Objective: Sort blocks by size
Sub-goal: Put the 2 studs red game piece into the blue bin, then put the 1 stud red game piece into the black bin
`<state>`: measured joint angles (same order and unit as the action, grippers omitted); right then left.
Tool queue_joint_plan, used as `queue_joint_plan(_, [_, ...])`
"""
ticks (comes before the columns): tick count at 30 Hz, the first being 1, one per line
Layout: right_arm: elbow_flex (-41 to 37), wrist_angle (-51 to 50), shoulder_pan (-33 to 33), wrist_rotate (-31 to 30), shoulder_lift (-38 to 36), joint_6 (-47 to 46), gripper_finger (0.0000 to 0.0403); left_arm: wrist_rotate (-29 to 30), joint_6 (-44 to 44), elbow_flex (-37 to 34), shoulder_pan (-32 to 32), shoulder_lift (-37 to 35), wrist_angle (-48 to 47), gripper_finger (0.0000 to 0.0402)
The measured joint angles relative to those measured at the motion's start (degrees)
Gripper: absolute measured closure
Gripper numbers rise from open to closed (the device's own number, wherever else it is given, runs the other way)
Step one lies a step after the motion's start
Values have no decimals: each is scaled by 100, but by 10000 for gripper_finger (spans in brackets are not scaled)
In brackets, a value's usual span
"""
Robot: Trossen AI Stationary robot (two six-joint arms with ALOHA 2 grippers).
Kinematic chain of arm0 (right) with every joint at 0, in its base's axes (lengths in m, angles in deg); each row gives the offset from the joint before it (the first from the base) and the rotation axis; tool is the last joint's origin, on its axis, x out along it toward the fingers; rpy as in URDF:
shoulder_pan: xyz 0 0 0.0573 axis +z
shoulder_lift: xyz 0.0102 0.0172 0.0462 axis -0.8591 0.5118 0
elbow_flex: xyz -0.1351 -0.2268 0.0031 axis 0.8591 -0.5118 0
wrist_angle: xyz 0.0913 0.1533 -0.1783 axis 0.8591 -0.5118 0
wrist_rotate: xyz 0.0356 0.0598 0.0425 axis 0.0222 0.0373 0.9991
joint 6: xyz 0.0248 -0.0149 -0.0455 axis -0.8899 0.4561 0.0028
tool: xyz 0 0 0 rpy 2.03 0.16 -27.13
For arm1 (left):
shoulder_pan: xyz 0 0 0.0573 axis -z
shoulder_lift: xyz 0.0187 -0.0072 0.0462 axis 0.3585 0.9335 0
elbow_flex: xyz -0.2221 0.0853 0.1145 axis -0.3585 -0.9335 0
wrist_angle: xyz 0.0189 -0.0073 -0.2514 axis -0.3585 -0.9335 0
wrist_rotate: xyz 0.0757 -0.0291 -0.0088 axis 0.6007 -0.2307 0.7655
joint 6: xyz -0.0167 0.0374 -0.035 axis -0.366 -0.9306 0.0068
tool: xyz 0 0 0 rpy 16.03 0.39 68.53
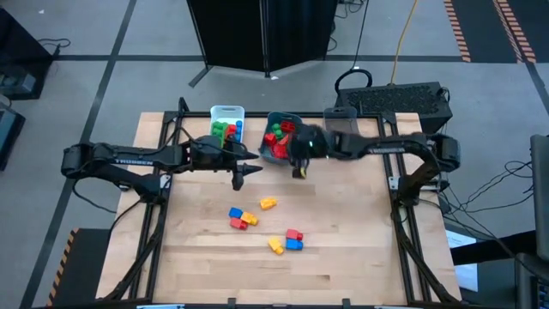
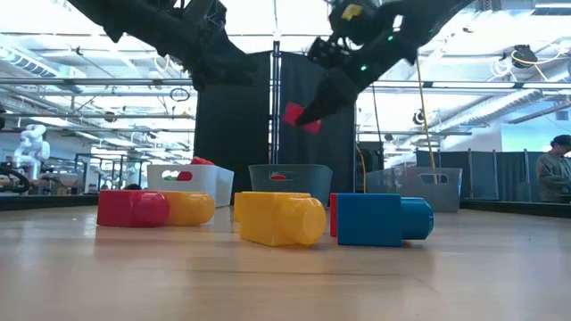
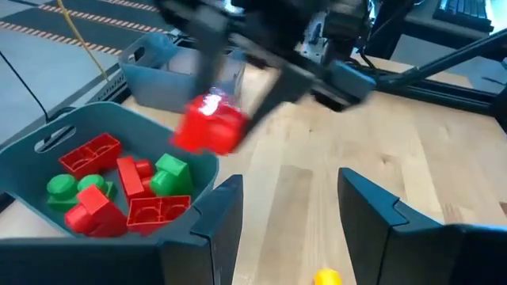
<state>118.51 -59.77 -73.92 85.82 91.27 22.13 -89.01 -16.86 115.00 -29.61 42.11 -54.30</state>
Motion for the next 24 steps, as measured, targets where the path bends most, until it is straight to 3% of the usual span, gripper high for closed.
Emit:
queue_joint_plan(4, [337, 285, -486, 496, 523, -307, 248, 15, 0, -4, 0, -4, -34, 242])
queue_joint_plan(12, [612, 288, -935, 398, 1292, -535, 230, 100, 166, -10, 0, -2, -912, 242])
queue_joint_plan(24, [618, 451, -1202, 175, 1146, -609, 157, 439, 518, -10, 15, 2, -1416, 242])
